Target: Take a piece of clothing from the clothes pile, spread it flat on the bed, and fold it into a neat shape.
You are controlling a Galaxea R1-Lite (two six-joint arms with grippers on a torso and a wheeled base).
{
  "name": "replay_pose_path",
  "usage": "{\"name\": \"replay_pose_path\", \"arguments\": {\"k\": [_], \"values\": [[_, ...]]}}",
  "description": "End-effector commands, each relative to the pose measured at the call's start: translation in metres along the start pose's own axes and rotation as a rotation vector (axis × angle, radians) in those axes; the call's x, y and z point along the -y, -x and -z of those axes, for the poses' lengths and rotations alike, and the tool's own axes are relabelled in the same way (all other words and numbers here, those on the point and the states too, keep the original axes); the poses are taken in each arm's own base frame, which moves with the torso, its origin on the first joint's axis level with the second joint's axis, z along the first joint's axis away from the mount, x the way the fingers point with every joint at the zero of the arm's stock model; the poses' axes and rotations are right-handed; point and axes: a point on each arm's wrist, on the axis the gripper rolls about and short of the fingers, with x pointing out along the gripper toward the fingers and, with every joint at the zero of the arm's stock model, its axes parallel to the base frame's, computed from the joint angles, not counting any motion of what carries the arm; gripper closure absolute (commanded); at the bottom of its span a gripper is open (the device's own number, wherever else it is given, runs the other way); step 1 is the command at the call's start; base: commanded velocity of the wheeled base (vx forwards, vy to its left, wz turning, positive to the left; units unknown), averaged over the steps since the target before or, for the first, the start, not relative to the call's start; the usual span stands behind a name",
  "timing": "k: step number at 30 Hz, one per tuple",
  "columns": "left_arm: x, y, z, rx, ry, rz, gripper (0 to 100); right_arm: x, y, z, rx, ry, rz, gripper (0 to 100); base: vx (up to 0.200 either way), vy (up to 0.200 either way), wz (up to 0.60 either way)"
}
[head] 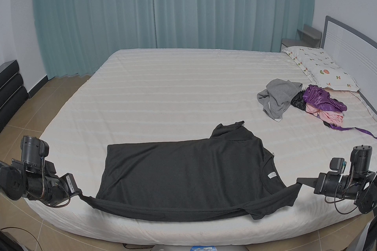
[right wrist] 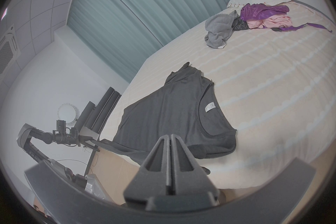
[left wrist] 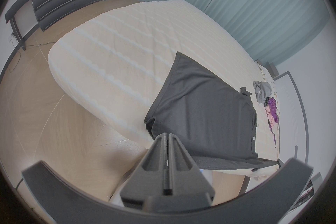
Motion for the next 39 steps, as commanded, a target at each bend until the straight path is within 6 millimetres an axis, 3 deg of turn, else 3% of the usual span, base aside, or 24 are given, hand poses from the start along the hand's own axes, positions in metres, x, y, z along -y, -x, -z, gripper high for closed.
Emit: {"name": "replay_pose_path", "arguments": {"k": [1, 13, 17, 39], "values": [[0.004, -0.017, -0.013, -0.022, 0.009, -0.019, 100, 0.007, -0.013, -0.006, -0.007, -0.010, 0.003, 100, 0.000, 0.000, 0.00], [0.012, -0.047, -0.034, -0.052, 0.020, -0.035, 100, 0.021, -0.046, -0.017, -0.025, -0.014, 0.007, 100, 0.000, 0.000, 0.00], [0.012, -0.067, -0.042, -0.063, 0.030, -0.045, 100, 0.028, -0.061, -0.023, -0.026, -0.014, 0.006, 100, 0.000, 0.000, 0.00], [0.009, -0.130, -0.056, -0.112, 0.050, -0.092, 100, 0.058, -0.118, -0.028, -0.066, -0.030, 0.017, 100, 0.000, 0.000, 0.00]]}}
